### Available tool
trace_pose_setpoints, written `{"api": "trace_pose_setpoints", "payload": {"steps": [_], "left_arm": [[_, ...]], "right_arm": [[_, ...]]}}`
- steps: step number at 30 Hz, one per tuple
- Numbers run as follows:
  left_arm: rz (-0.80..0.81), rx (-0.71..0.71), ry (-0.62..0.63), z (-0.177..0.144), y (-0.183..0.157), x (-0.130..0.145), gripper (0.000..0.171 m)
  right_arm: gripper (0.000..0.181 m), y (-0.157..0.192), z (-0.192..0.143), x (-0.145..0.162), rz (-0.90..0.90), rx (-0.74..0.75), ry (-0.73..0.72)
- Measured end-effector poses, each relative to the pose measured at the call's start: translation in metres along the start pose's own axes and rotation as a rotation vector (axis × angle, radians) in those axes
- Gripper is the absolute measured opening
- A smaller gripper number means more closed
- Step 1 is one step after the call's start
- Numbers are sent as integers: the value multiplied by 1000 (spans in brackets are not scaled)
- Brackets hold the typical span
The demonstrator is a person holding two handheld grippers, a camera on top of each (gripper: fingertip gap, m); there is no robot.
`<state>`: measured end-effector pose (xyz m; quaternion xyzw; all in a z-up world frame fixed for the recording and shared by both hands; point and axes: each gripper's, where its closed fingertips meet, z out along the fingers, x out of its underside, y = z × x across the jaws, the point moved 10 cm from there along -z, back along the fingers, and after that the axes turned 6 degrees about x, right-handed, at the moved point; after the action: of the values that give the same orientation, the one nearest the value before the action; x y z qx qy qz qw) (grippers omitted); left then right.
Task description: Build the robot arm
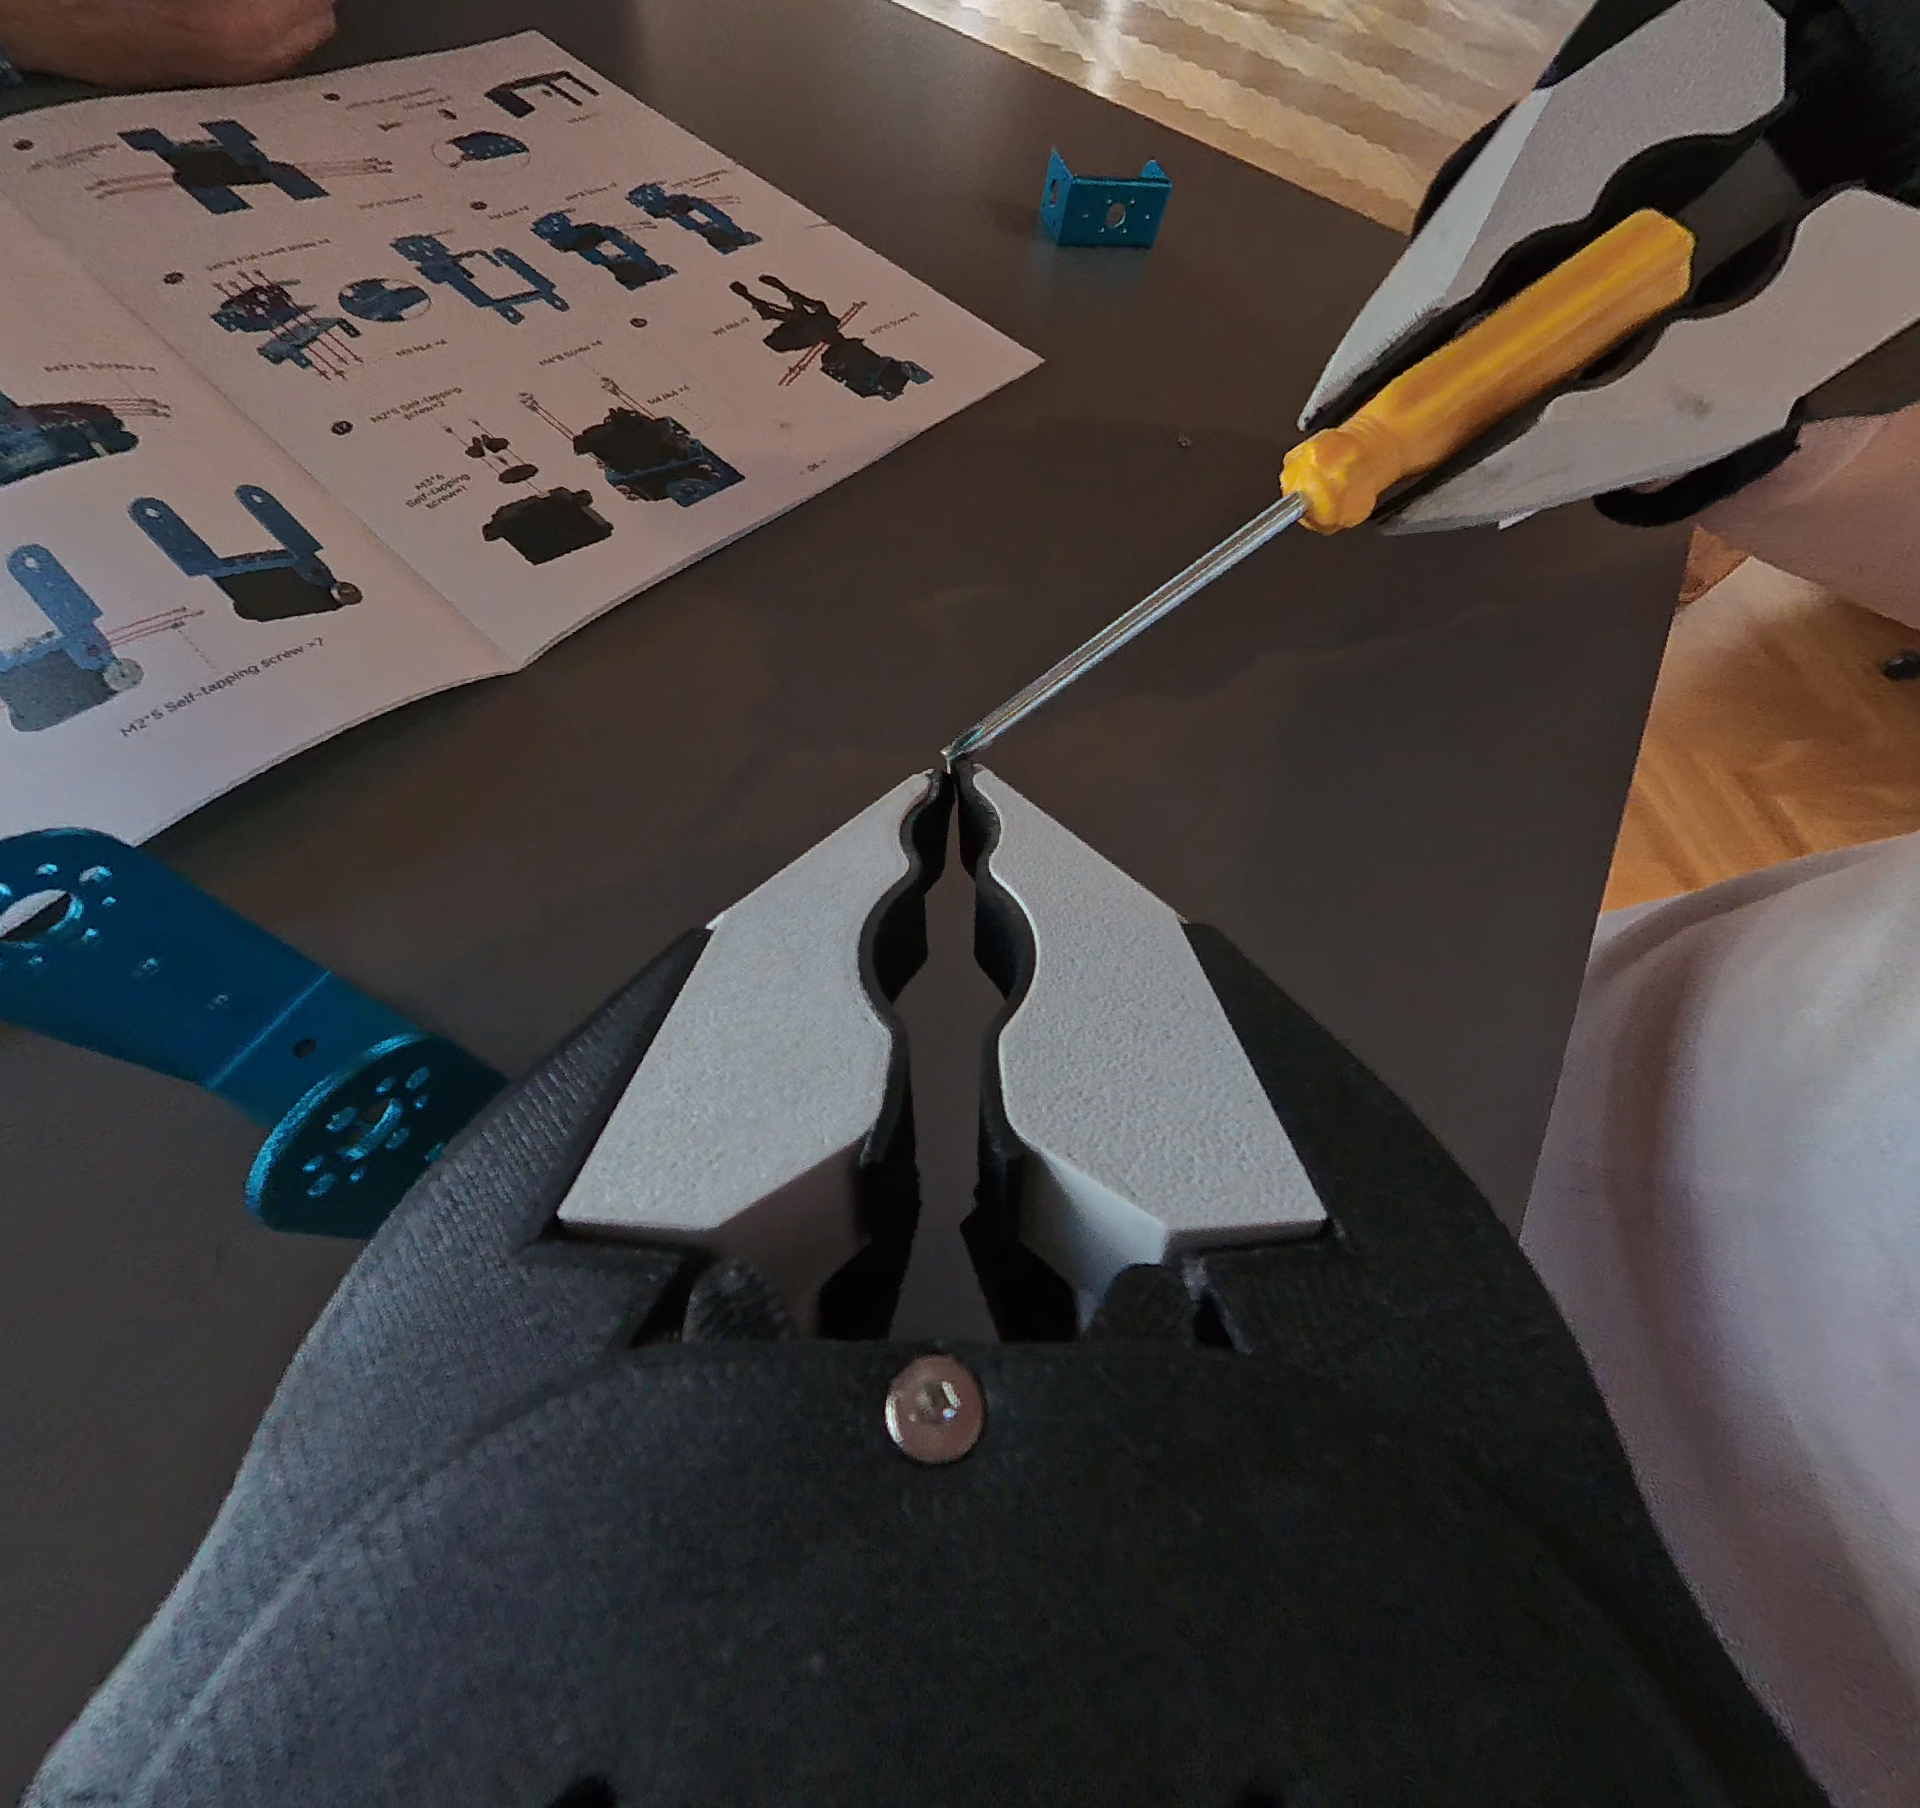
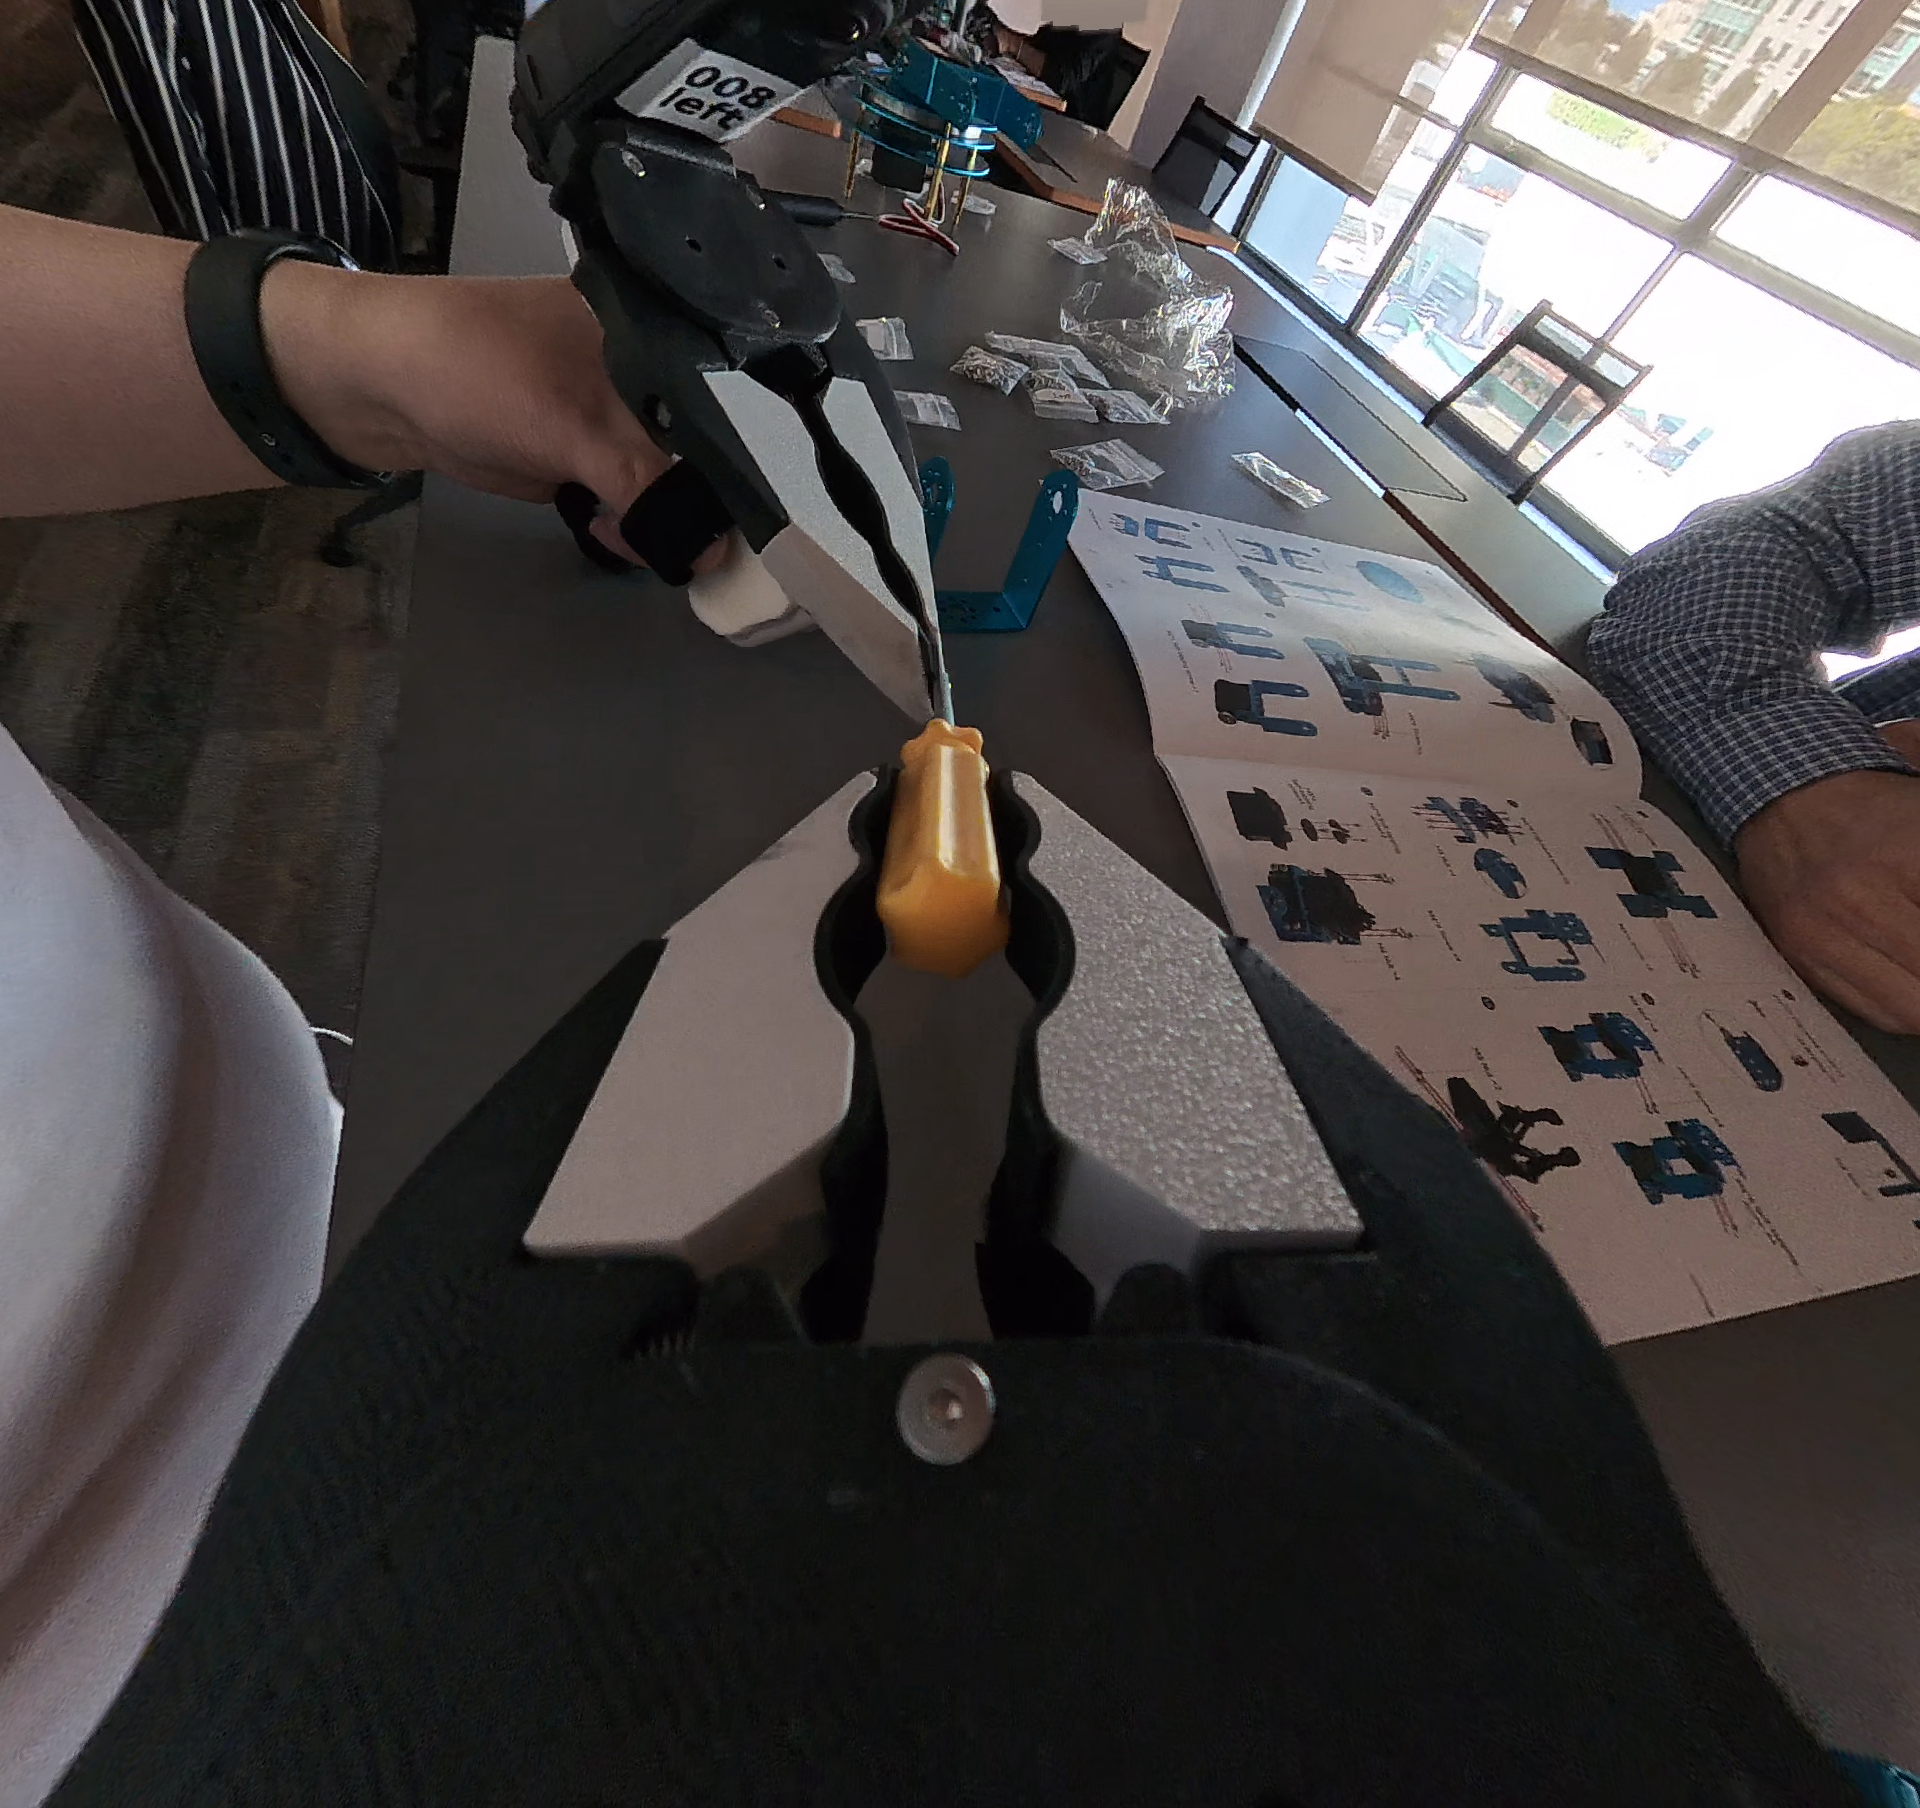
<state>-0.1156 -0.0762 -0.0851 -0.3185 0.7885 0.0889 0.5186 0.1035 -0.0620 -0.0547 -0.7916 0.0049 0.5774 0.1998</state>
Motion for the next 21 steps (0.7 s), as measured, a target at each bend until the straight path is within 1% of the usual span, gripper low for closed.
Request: {"api": "trace_pose_setpoints", "payload": {"steps": [3, 7, 10, 21], "left_arm": [[57, -11, -2, -3, -2, 0, 0], [201, -37, 8, -9, -9, 0, 0], [297, -62, 31, -11, -14, 1, 0], [380, -68, 31, -13, -25, 2, 0]], "right_arm": [[16, -5, -3, -1, 78, -38, -24], [16, -20, -7, 0, 230, -103, -53], [16, -27, -6, 3, 299, -156, -52], [16, -25, -4, 4, 317, -217, -5]]}}
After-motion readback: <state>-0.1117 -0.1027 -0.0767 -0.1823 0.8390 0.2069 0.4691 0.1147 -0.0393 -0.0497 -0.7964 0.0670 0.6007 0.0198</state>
